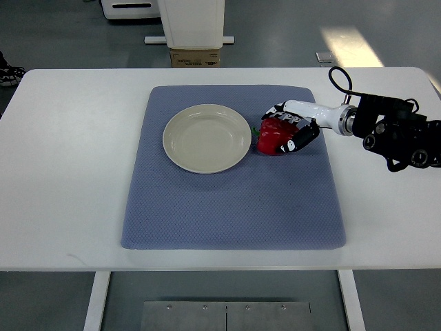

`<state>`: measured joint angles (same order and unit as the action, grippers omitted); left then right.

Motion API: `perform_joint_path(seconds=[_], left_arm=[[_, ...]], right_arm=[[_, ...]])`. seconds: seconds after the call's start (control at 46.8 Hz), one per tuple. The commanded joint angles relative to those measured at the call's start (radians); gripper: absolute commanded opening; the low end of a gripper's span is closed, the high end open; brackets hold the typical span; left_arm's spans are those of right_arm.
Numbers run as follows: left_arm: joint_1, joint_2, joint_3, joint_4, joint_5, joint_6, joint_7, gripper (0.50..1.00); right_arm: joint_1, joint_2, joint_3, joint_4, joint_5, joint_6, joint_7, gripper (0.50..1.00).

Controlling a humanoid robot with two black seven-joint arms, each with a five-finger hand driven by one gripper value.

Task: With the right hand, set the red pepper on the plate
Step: 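Lift the pepper and carry it onto the cream plate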

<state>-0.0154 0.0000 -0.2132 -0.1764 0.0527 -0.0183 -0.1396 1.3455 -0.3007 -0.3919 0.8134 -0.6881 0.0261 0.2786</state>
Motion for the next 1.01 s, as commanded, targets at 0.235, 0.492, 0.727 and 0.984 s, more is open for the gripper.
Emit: perform_joint_path(seconds=[0.235,0.492,0.727,0.984], left_arm=[[0.0,0.0,0.0,0.0,0.001,0.0,0.0,1.0],[0.0,0.0,0.0,0.0,-0.001,0.0,0.0,1.0],[0.0,0.0,0.0,0.0,-0.001,0.0,0.0,1.0],[0.0,0.0,0.0,0.0,-0.001,0.0,0.0,1.0]], right_arm=[[0.055,0.012,0.068,-0.008,0.009,0.001,-0.03,0.5],[0.081,0.11,0.108,-0.026,0.009,0.003,-0.079,0.5],[0.084,0.227,0.116,-0.086,0.009,0.003,-0.104,0.5],[0.081,0.301,0.142,-0.1,0.012,0.001,-0.122,0.5]])
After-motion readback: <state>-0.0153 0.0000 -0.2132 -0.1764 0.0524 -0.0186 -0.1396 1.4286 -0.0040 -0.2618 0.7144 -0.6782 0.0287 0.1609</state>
